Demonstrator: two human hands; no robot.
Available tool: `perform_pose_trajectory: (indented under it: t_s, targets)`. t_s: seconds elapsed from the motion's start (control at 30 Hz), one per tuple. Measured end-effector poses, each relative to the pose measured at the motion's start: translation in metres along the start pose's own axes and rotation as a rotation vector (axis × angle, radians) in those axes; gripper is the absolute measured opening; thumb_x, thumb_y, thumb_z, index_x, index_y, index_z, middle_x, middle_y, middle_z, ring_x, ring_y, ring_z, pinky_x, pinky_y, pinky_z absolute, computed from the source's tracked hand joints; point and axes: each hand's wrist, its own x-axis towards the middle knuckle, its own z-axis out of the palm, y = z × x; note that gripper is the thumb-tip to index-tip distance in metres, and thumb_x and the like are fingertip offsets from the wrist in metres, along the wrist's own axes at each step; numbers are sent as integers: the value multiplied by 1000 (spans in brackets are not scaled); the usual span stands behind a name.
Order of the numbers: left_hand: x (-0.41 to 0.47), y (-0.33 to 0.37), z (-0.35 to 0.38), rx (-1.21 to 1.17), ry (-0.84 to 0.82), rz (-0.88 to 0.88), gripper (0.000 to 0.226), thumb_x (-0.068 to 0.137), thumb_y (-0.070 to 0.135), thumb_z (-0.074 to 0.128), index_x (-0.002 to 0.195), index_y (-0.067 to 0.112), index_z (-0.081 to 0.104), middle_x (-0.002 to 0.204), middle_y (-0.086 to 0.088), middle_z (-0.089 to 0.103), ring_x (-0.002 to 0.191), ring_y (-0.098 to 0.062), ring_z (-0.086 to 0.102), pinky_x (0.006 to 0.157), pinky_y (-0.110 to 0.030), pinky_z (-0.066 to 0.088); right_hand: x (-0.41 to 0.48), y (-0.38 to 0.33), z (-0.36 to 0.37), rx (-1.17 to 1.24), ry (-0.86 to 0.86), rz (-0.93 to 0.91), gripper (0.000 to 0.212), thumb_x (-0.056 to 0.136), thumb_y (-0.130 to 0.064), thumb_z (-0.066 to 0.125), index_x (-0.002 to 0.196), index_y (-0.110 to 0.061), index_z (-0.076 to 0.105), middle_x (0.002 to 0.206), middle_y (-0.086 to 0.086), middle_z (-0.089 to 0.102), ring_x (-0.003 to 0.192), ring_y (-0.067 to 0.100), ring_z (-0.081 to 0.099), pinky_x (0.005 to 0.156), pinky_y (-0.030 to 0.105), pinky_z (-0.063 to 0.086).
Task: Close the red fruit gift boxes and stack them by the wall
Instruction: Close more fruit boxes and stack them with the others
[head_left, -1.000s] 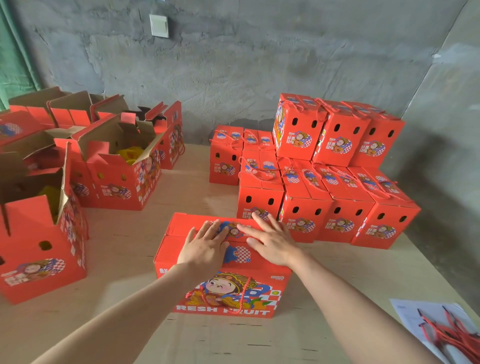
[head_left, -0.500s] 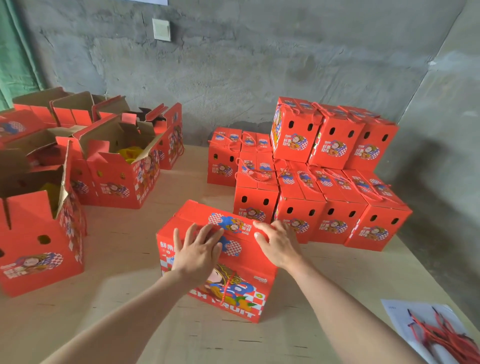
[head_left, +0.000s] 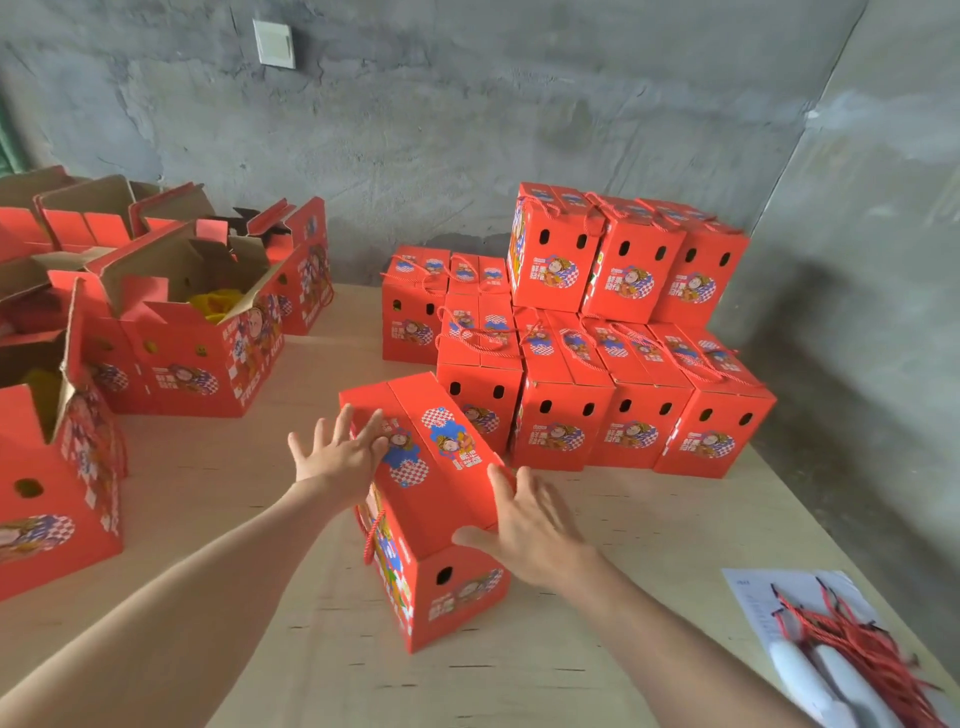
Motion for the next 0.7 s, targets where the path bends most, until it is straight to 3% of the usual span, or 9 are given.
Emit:
perform_pose_trajectory:
  t_s: [0.1, 0.17, 0.23, 0.33, 0.43, 0.53, 0.6, 0.63, 0.7]
  targets:
    - [-1, -6, 2, -126, 22, -132, 47, 101, 45, 19, 146, 34, 21, 146, -15, 32, 128, -38, 39, 103, -54, 28, -7, -38, 12, -7, 34, 74, 120, 69, -86, 14, 149, 2, 7, 131, 22, 38, 115, 34, 42, 100, 45, 31]
    - [-4, -10, 4, -288, 48, -187, 39, 101, 40, 24, 124, 17, 46, 120, -19, 53, 105, -37, 53, 89, -46, 42, -8, -55, 17, -3, 12, 113, 126, 64, -87, 6, 147, 7, 6, 138, 28, 35, 121, 37, 40, 102, 48, 30]
    - [-9, -12, 10, -479, 70, -228, 51, 101, 45, 24, 101, 6, 56, 105, -23, 62, 88, -34, 54, 77, -38, 43, -8, -59, 18, 43, -33, 115, 129, 59, -88, 1, 148, 5, 3, 146, 33, 25, 130, 41, 34, 106, 50, 27]
    - [-23, -15, 21, -714, 135, -339, 71, 94, 60, 29, 90, -4, 60, 94, -25, 64, 82, -36, 57, 72, -38, 44, -5, -43, 20, 450, -19, 149, 105, 77, -84, 28, 150, -10, 12, 146, 24, 35, 129, 35, 43, 106, 43, 34]
    - [-38, -23, 36, -877, 195, -564, 77, 91, 64, 34, 90, -9, 59, 98, -26, 61, 85, -37, 57, 80, -43, 46, 11, -14, 19, 871, 182, 494, 78, 87, -72, 33, 133, -10, 41, 123, 12, 59, 98, 23, 58, 92, 37, 47]
    - [-56, -26, 41, -1149, -112, -657, 71, 90, 68, 30, 66, 4, 49, 57, -8, 47, 48, -20, 41, 51, -28, 38, 29, -2, 24, 1164, -64, 771, 71, 94, -65, 26, 133, -10, 49, 124, 12, 57, 97, 25, 58, 84, 35, 46]
    - [-64, -20, 40, -1313, -420, -635, 68, 88, 70, 30, 57, 11, 43, 51, -3, 41, 41, -15, 34, 46, -20, 25, 40, -10, 28, 1465, -249, 732, 56, 97, -57, 34, 122, -12, 56, 126, 15, 60, 108, 29, 60, 90, 38, 47]
    - [-63, -16, 40, -1431, -478, -613, 61, 91, 64, 35, 58, 13, 44, 57, -5, 46, 46, -16, 38, 47, -22, 28, 47, -15, 26, 1567, -271, 671, 45, 99, -49, 41, 111, -10, 61, 112, 14, 68, 100, 27, 65, 86, 37, 51]
    - [-56, -8, 38, -1625, -421, -599, 33, 95, 33, 46, 67, 15, 49, 73, -8, 49, 58, -19, 43, 56, -27, 34, 59, -24, 12, 1686, -180, 624, 25, 98, -25, 48, 86, -7, 59, 70, 7, 70, 64, 18, 68, 60, 26, 54]
